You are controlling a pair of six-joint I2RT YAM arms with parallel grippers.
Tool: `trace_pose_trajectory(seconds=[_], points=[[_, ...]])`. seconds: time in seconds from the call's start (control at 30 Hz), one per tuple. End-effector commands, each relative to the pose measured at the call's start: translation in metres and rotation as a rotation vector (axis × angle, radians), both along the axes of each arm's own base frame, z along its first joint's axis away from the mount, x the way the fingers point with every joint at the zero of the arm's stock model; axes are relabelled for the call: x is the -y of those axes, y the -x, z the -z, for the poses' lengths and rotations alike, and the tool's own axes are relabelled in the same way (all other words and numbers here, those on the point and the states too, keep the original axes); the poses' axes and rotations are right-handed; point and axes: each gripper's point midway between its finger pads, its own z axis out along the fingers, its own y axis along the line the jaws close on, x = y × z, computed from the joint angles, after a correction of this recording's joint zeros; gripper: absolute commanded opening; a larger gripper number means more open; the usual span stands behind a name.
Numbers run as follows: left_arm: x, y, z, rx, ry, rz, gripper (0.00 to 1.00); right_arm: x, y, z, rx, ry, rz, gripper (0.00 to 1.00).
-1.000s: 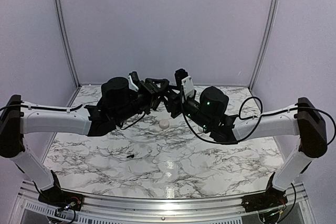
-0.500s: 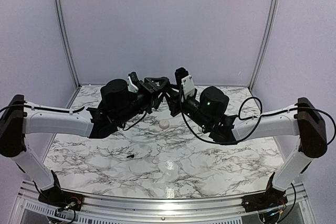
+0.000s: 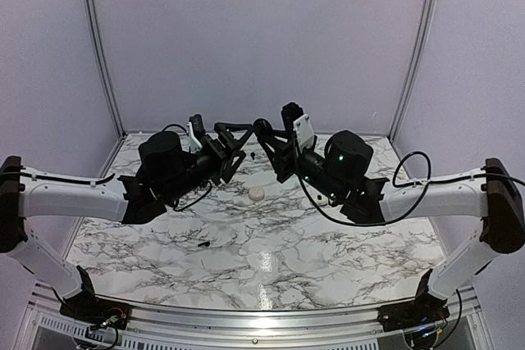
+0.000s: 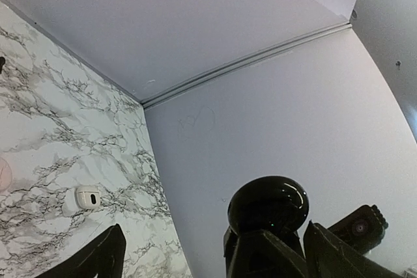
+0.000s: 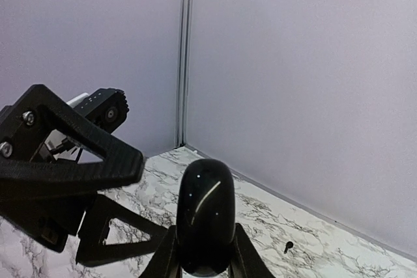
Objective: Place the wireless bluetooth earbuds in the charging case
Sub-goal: Pass from the left arm to the right, then pass from the right arm to the left
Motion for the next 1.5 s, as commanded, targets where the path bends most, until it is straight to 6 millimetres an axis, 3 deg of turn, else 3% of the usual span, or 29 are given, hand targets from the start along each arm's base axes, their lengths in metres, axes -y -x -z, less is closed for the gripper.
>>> trace_pose_trajectory(seconds=[0.0,0.13,0.3,0.47,0.73,1.13,1.47], points=[[-0.026,0.019,-0.028,0.215,-0.134,0.09,0.99,0.007,0.019,-0.008,-0.022,0.035,-0.116,0.02],[-0.039,0.033,-0.021,0.384,-0.381,0.206,0.99,0.01,0.042,0.002,-0.098,0.109,-0.313,0.02],[-0.035,0.068,-0.011,0.612,-0.607,0.424,0.99,0.011,0.082,0.011,-0.172,0.204,-0.564,0.02],[-0.025,0.092,-0.011,0.719,-0.651,0.575,0.81,0.009,0.107,0.023,-0.261,0.26,-0.711,0.01],[-0.007,0.119,0.007,0.737,-0.699,0.771,0.53,0.006,0.116,0.042,-0.375,0.317,-0.782,0.0],[0.014,0.127,0.013,0.729,-0.697,0.832,0.48,-0.002,0.123,0.05,-0.411,0.335,-0.827,0.0],[0.021,0.132,0.023,0.723,-0.704,0.866,0.35,-0.004,0.129,0.045,-0.406,0.323,-0.86,0.0]])
